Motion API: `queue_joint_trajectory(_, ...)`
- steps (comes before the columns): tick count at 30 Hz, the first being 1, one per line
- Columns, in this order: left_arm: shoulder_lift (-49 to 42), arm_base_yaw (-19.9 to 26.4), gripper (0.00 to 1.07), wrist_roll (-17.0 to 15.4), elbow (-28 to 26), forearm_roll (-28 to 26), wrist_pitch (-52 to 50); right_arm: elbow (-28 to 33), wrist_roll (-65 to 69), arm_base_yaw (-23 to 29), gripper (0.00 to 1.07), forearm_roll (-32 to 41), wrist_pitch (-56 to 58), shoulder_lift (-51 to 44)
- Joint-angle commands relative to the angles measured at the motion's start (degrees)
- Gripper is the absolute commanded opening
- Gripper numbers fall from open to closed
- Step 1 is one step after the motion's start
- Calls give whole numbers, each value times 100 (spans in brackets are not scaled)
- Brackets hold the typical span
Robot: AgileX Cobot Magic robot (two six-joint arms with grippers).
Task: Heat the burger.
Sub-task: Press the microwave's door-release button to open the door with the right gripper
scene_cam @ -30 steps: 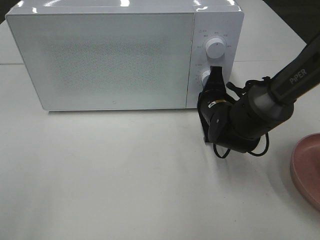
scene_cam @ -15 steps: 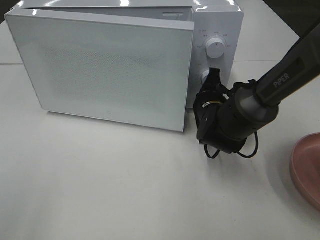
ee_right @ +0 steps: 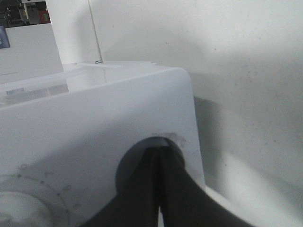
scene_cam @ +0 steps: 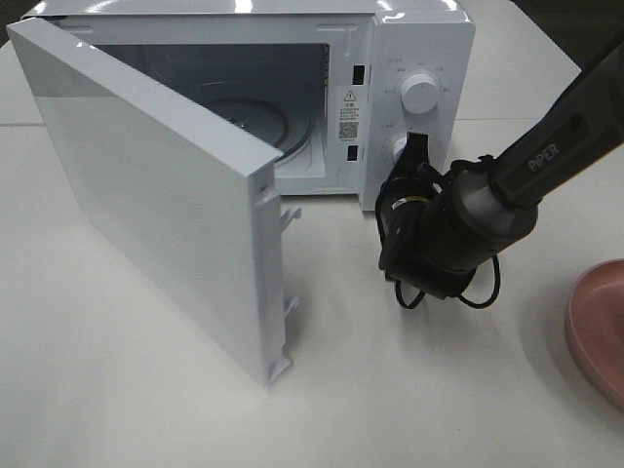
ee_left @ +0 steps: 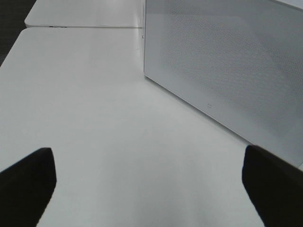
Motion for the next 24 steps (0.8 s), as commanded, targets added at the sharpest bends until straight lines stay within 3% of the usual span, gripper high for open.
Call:
queue_joint_trajectory(1,-92,17,100,-29,11,-52,11,-556,-92,-264,0,-1026,-1478,-183)
queue_joint_trajectory(6,-92,17,100,-29,11,-52,11,-481,-155,-195,0,-1134,-1106,-275)
queue_joint_trajectory(24,-92,17,100,-29,11,-57,11,659,-682,-195,0,-1261,642,-940)
